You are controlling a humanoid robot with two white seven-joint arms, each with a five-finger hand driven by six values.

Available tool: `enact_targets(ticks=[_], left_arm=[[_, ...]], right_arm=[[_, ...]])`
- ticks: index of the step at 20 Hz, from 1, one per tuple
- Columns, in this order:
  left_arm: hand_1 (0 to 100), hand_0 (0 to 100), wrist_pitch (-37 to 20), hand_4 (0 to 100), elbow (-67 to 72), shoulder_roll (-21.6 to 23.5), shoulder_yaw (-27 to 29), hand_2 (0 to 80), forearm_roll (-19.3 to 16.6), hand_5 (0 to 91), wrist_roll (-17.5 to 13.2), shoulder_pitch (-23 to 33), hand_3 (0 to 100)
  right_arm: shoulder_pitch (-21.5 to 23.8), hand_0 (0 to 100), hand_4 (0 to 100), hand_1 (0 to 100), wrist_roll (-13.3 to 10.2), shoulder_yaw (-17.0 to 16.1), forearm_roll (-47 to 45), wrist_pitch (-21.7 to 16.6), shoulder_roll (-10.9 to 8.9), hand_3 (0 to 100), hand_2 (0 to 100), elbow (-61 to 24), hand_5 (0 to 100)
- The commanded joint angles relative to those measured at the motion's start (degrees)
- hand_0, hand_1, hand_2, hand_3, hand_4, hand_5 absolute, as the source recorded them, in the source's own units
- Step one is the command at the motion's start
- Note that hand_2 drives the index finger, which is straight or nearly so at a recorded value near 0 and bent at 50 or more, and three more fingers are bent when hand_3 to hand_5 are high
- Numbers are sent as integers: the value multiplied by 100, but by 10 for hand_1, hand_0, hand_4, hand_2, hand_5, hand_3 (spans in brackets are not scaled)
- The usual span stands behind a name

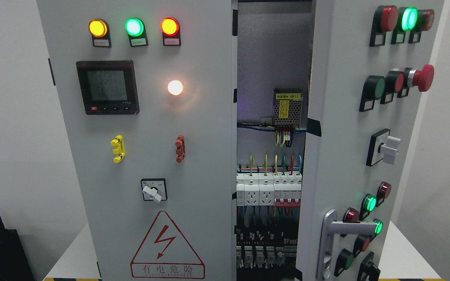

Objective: Open door with both hands

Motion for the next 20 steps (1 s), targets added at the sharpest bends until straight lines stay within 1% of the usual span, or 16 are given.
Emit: enact_targets(ticks=[1, 4, 6, 9, 11, 13, 14, 20], left_arm=[[0, 0, -1, 42, -633, 1325, 1187, 0, 932, 0, -166, -112, 0], [0, 0, -1, 42, -624, 1720, 1609, 0, 1564, 0, -280, -112, 0], [0, 0, 8, 42, -633, 1984, 1821, 0, 1829, 0, -412, -146, 0], [0, 0, 52, 42, -816, 2178, 1865, 0, 1891, 0, -684, -497, 0], [0, 0, 52, 42, -913, 2353, 1865, 0, 1961, 0, -834, -516, 0], [0, 0, 52, 42, -958, 2695, 1822, 0, 1997, 0, -966, -507, 0], [0, 0, 52, 42, -958, 2827, 1821, 0, 2006, 0, -992, -498, 0], [0, 0, 60, 43, -1089, 2864, 1751, 0, 1997, 0, -993, -489, 0]], right_arm=[[0, 0, 0, 0, -4, 0, 0, -1, 1, 0, 0, 0, 0], [0, 0, 0, 0, -4, 0, 0, -1, 1, 0, 0, 0, 0], [0, 0, 0, 0, -4, 0, 0, -1, 1, 0, 0, 0, 0], [0, 0, 0, 0, -4, 0, 0, -1, 1, 0, 0, 0, 0], [0, 0, 0, 0, 5, 0, 0, -1, 1, 0, 0, 0, 0], [0, 0, 0, 0, -4, 0, 0, -1, 1, 0, 0, 0, 0], [0, 0, 0, 0, 5, 0, 0, -1, 1, 0, 0, 0, 0], [0, 0, 0, 0, -4, 0, 0, -1, 1, 0, 0, 0, 0]])
